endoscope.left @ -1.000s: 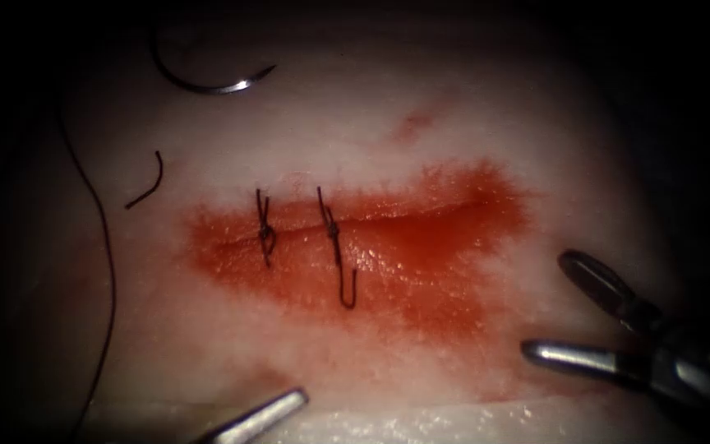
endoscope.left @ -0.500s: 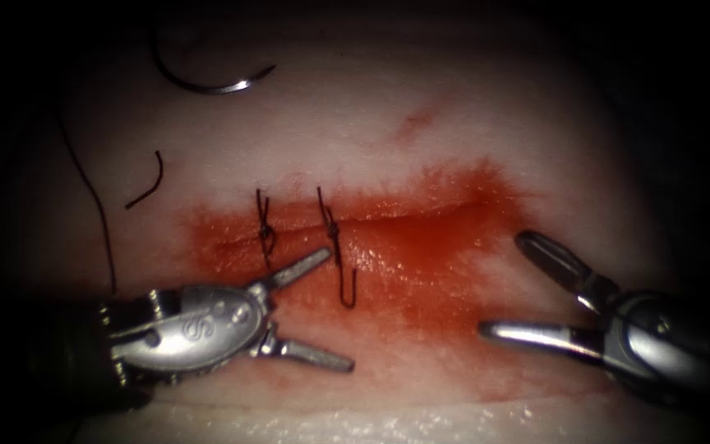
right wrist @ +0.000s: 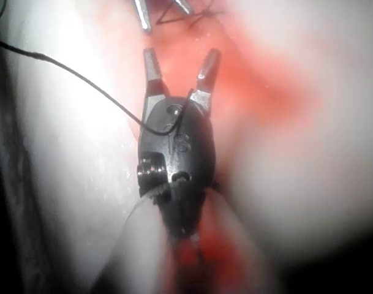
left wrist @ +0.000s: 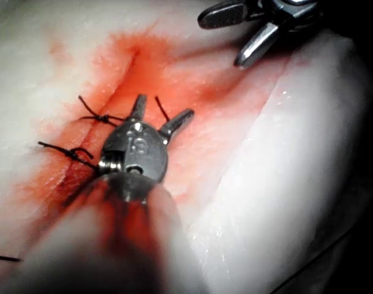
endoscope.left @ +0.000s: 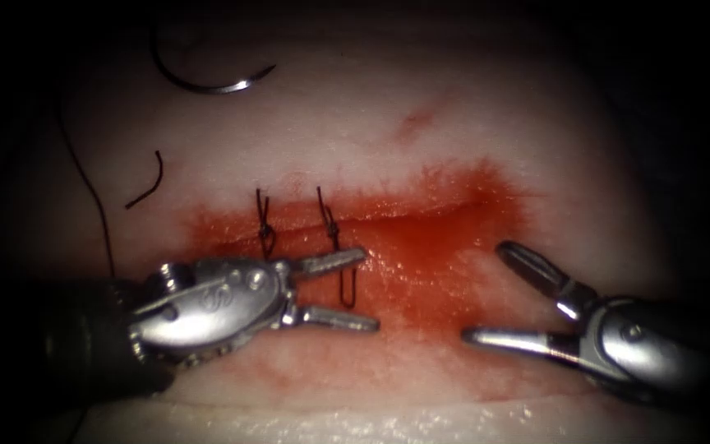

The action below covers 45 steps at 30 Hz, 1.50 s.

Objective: Wound Closure
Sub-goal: Fetch remaining suture tail with left gripper, then snip excess suture with blades embedded in right end-effector

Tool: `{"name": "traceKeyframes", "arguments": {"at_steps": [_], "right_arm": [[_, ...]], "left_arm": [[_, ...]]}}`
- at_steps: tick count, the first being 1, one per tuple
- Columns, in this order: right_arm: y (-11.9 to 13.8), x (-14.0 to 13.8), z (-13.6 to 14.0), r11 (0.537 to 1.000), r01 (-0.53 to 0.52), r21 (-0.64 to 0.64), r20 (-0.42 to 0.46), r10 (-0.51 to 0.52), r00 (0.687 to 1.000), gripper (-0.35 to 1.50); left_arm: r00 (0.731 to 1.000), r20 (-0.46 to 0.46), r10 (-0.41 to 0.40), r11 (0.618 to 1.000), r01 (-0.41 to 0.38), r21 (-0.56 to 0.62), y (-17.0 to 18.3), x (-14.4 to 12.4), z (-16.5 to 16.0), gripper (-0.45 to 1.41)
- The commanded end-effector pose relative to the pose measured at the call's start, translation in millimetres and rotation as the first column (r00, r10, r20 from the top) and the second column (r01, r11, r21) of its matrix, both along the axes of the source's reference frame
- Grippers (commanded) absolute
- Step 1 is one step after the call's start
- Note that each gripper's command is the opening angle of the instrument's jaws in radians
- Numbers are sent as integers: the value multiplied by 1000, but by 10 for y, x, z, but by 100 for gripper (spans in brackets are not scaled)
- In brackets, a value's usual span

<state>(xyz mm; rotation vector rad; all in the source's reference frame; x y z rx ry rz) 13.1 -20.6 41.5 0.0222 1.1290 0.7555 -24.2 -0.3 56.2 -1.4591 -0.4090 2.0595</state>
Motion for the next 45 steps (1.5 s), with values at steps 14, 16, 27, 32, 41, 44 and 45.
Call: {"name": "traceKeyframes", "arguments": {"at_steps": [14, 16, 27, 32, 41, 44, 45], "right_arm": [[-1, 73, 31, 986, 121, -113, 4, -122, 993, 111], [7, 90, 40, 979, 139, -147, 35, -136, 990, 113], [32, 143, 58, 975, 117, -188, 113, -96, 989, 123], [39, 155, 62, 974, 108, -197, 125, -84, 989, 118], [47, 176, 77, 972, 96, -214, 147, -65, 987, 125], [45, 181, 84, 971, 93, -222, 153, -59, 986, 130], [45, 182, 86, 970, 93, -224, 155, -59, 986, 130]], "left_arm": [[999, 35, -33, 997, 36, -71, 28, 19, -17, -45], [999, 37, -30, 997, 33, -76, 29, 25, -18, -45], [996, 45, -74, 993, 78, -90, 43, 46, -18, -45], [996, 39, -81, 992, 84, -90, 43, 43, -19, -45], [995, 60, -80, 993, 85, -81, 39, 39, -32, -45], [994, 65, -84, 993, 89, -79, 40, 39, -34, -45], [994, 66, -84, 993, 89, -79, 40, 40, -35, -45]]}}
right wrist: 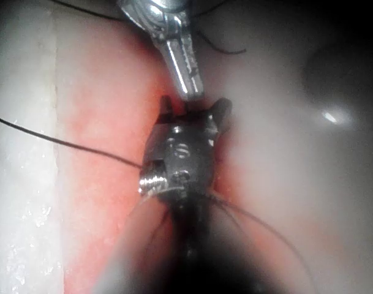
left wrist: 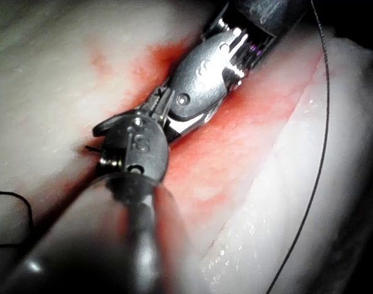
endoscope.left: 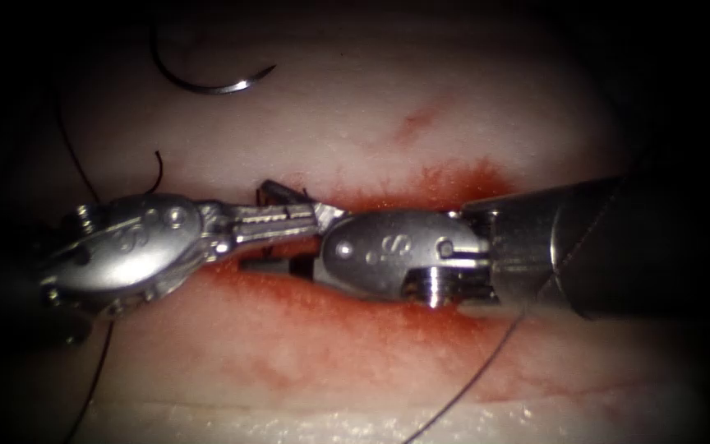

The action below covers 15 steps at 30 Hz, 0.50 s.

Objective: Wound Closure
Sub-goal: Snip excess suture with blades embedded in right end-effector

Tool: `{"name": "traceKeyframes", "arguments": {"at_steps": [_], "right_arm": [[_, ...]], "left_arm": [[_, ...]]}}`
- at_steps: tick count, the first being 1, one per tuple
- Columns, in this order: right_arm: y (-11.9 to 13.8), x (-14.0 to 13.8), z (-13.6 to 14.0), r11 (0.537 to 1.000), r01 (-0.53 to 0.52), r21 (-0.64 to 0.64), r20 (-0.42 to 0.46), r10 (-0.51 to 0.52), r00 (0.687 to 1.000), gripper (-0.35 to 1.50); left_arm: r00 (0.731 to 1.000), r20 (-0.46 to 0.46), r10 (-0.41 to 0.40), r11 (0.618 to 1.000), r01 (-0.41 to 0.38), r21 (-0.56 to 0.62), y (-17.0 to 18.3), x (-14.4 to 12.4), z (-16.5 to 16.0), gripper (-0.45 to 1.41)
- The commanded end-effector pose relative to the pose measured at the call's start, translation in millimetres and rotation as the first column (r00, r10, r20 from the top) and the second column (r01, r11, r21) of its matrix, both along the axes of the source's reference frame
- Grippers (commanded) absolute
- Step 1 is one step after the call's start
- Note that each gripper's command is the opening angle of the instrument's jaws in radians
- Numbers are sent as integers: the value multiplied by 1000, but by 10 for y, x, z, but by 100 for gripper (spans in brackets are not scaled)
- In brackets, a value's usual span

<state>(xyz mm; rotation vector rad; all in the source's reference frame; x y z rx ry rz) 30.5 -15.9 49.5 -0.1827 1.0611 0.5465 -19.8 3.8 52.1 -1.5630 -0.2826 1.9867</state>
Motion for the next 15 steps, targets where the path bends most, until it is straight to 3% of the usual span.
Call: {"name": "traceKeyframes", "arguments": {"at_steps": [1, 2, 4, 11, 15], "right_arm": [[-3, 7, 7, 1000, 1, -3, -1, -1, 1000, 128], [-4, 7, 8, 1000, 2, -4, -1, -2, 1000, 104], [-3, 7, 5, 1000, 7, -2, -11, -7, 1000, 74], [5, 9, -19, 1000, 0, -1, -58, 0, 998, 88], [1, 15, -14, 1000, -1, -9, -56, 1, 998, 79]], "left_arm": [[1000, 1, 1, 1000, -1, 0, -1, -5, 6, -45], [1000, 1, 1, 1000, -1, -1, -1, -5, 6, -45], [1000, 2, 3, 1000, -3, -2, -3, -5, 6, -45], [1000, 4, 9, 1000, -9, -10, -7, -4, 11, -45], [1000, 4, 10, 1000, -10, -12, -11, -3, 11, -45]]}}
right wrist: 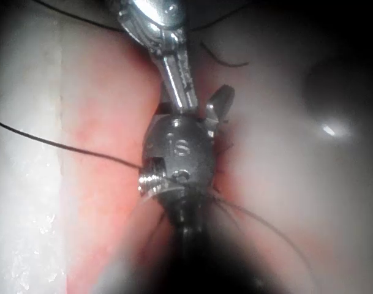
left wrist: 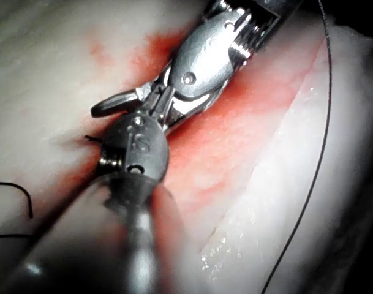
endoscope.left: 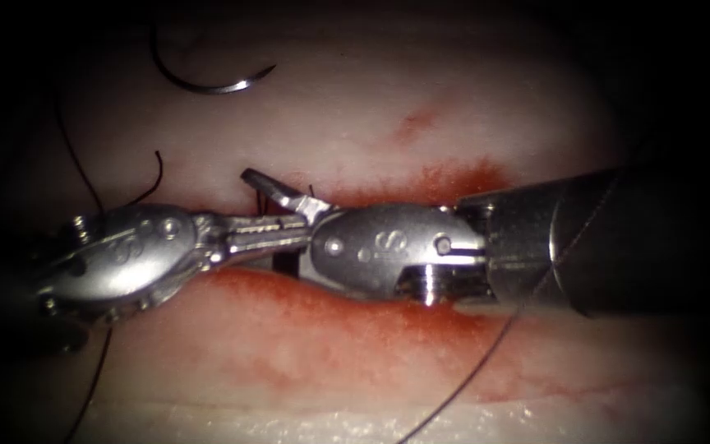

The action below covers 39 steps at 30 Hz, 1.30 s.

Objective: Wound Closure
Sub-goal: Snip excess suture with blades embedded in right end-effector, then set down off-cut of suture from left grasper

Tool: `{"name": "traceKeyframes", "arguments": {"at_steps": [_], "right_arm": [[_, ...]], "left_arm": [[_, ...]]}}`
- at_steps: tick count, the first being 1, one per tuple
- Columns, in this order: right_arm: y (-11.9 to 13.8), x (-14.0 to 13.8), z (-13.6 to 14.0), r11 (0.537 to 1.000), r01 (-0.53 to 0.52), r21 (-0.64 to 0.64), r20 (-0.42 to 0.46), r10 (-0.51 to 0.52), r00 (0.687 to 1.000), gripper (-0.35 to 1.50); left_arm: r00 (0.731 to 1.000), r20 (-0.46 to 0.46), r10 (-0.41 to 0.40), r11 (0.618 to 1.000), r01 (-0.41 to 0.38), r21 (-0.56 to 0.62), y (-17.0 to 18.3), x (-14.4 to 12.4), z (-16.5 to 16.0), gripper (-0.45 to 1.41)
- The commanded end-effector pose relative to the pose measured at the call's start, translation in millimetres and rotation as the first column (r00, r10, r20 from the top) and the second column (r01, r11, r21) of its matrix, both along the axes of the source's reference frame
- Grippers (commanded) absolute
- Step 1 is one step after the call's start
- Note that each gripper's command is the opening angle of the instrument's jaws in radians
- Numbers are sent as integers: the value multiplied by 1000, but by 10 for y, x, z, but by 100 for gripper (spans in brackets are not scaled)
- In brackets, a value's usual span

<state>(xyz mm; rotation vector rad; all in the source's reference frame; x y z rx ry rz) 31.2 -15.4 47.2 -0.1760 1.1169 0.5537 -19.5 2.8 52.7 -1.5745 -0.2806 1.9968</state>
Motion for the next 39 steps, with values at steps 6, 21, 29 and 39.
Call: {"name": "traceKeyframes", "arguments": {"at_steps": [6, 21, 29, 39], "right_arm": [[-7, 7, 22, 1000, 0, -16, 9, 0, 1000, 52], [-7, -69, -22, 996, 10, -89, 22, -8, 1000, 128], [-23, -182, -37, 994, 15, -112, 65, -8, 998, 131], [-27, -190, -35, 994, 0, -114, 74, 8, 997, 123]], "left_arm": [[1000, 4, 3, 1000, -3, 2, -1, -5, 1, -45], [1000, 8, -10, 1000, 9, 6, 10, 33, -7, -45], [995, -74, -73, 997, 70, -40, 68, 64, 15, -45], [975, -221, -24, 998, 11, -58, 67, 41, 106, -45]]}}
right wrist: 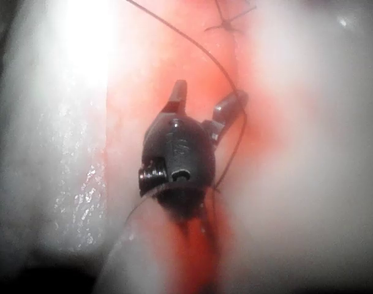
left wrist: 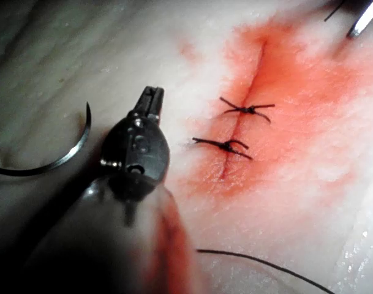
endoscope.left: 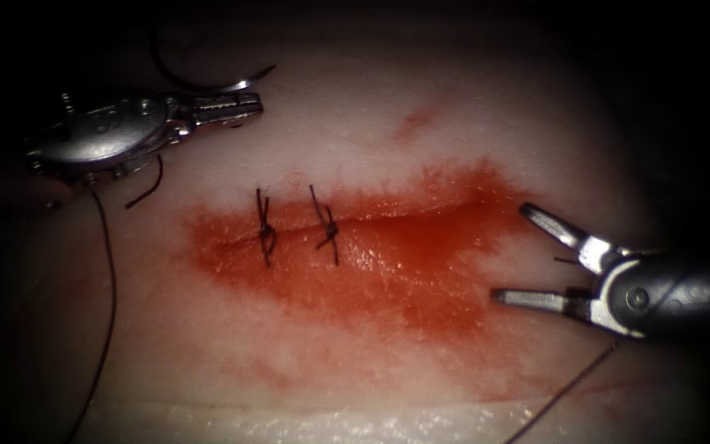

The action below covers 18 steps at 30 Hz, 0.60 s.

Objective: Wound Closure
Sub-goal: Set down off-cut of suture from left grasper

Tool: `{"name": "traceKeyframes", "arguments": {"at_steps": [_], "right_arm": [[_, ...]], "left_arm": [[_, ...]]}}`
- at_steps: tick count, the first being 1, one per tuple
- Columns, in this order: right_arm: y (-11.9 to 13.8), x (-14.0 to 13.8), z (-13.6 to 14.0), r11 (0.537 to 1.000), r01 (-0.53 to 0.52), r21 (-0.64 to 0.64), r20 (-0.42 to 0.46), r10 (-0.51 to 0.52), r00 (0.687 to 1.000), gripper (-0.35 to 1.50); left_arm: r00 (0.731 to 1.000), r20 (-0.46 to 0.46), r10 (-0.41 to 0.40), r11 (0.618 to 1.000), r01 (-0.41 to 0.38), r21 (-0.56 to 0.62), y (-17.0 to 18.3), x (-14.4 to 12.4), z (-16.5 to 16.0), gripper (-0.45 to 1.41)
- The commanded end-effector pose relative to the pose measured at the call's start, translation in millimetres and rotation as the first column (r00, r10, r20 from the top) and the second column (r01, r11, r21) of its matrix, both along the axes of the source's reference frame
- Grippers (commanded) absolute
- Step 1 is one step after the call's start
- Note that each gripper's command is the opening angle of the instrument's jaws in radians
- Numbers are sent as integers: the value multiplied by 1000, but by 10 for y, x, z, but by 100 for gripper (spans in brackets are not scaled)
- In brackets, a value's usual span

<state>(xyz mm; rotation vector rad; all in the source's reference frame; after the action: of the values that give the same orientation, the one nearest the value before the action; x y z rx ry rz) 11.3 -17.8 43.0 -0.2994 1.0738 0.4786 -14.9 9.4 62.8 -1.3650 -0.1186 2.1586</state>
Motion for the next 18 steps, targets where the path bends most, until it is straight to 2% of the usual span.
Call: {"name": "traceKeyframes", "arguments": {"at_steps": [1, 5, 7, 8, 9, 11, 12, 13, 18], "right_arm": [[-3, 10, 6, 1000, -3, 5, -3, 3, 1000, 121], [-3, 10, 6, 1000, -9, 14, -8, 10, 1000, 116], [-3, 11, 6, 1000, -17, 21, -15, 17, 1000, 121], [-2, 11, 6, 999, -15, 31, -12, 15, 1000, 123], [-2, 11, 7, 999, -15, 31, -12, 15, 1000, 125], [-3, 10, 7, 999, -13, 40, -8, 13, 1000, 126], [-6, 10, 7, 998, -8, 55, -6, 8, 1000, 130], [-9, 9, 6, 998, -3, 57, -3, 3, 1000, 130], [-17, 10, 3, 997, 2, 81, 3, -3, 1000, 130]], "left_arm": [[999, -27, 25, 999, -24, 27, -9, -4, 17, -45], [992, -89, 85, 993, -77, 93, -29, 6, 35, -45], [983, -139, 116, 979, -89, 186, -37, 13, 35, 9], [978, -169, 124, 974, -86, 211, -39, 15, 33, 51], [974, -183, 133, 971, -91, 220, -39, 15, 32, 64], [972, -191, 135, 968, -89, 233, -39, 15, 30, 76], [972, -193, 132, 968, -84, 237, -39, 14, 27, 89], [972, -194, 130, 967, -82, 239, -39, 13, 25, 94], [976, -176, 125, 962, -76, 263, -39, 5, 3, 93]]}}
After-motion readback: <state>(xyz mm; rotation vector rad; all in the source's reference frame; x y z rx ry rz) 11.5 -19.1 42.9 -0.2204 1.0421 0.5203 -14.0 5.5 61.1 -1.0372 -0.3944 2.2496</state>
